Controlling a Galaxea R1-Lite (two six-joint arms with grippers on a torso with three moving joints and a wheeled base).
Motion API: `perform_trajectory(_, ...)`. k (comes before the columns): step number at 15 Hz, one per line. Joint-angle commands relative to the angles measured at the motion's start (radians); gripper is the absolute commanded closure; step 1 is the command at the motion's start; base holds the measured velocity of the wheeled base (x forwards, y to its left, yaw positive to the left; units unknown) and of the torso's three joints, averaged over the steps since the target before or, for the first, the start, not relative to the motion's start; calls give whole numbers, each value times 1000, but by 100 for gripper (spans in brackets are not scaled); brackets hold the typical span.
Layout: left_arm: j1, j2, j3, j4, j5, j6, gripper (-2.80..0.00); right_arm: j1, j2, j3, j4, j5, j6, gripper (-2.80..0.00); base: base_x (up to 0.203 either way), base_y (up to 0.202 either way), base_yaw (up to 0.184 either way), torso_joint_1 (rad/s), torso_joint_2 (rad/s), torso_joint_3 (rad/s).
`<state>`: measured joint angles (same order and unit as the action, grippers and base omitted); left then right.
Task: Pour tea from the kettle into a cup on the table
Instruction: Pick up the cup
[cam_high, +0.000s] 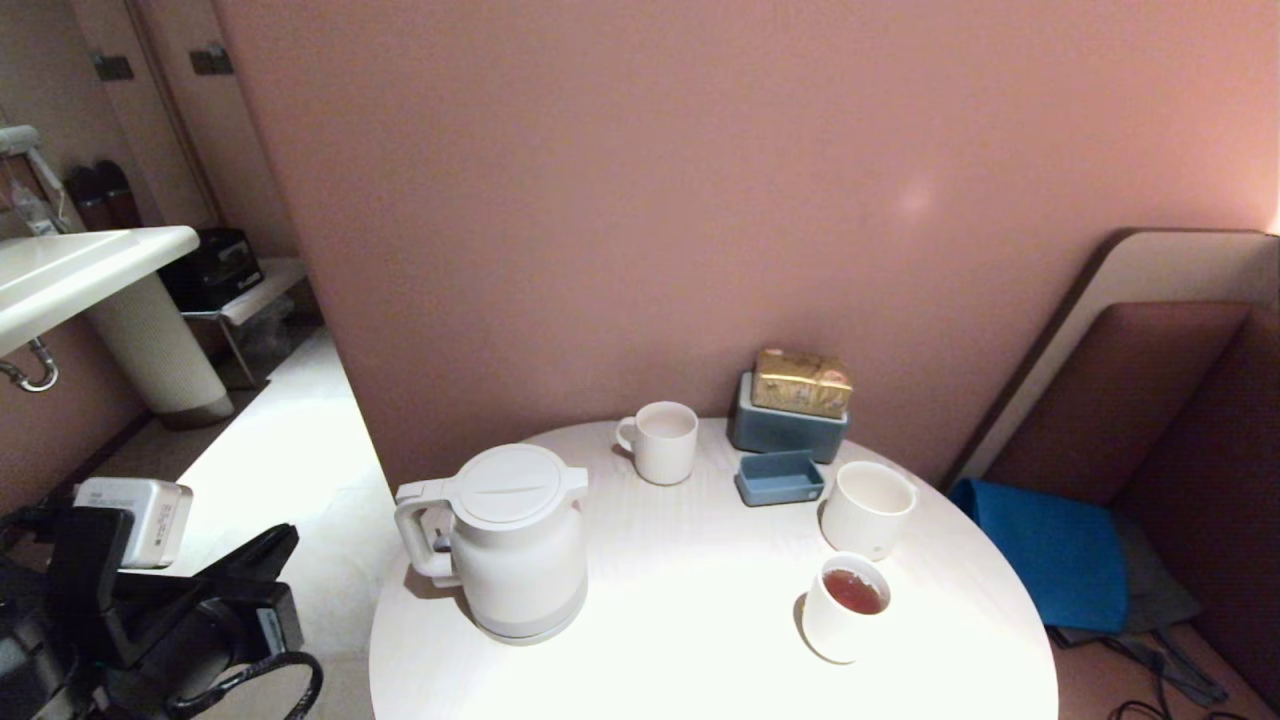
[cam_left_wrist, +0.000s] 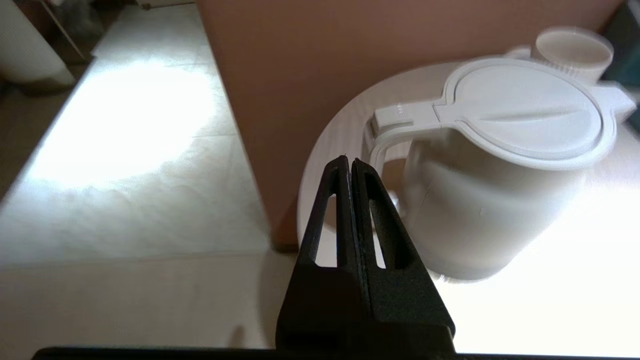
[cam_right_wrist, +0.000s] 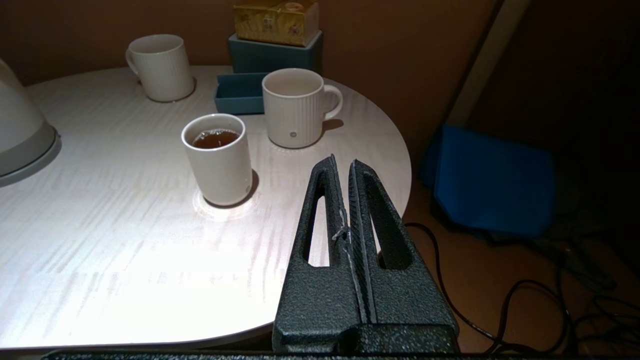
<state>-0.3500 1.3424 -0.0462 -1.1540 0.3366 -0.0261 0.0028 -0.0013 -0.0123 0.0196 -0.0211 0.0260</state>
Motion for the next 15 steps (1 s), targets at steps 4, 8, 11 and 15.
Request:
perform_trajectory(4,0,-509,-210,802,5,87,0,0,1,0,0,0,0,0,0,0,0,0,0,0)
perform_trajectory(8,8,-825,-395,1311,162,212,0,0,1,0,0,0,0,0,0,0,0,0,0,0)
perform_trajectory(11,163,-984,-375,1359,266,340,0,0,1,0,0,0,0,0,0,0,0,0,0,0)
perform_trajectory(15,226,-1059,-261,1243,284,208,0,0,1,0,0,0,0,0,0,0,0,0,0,0)
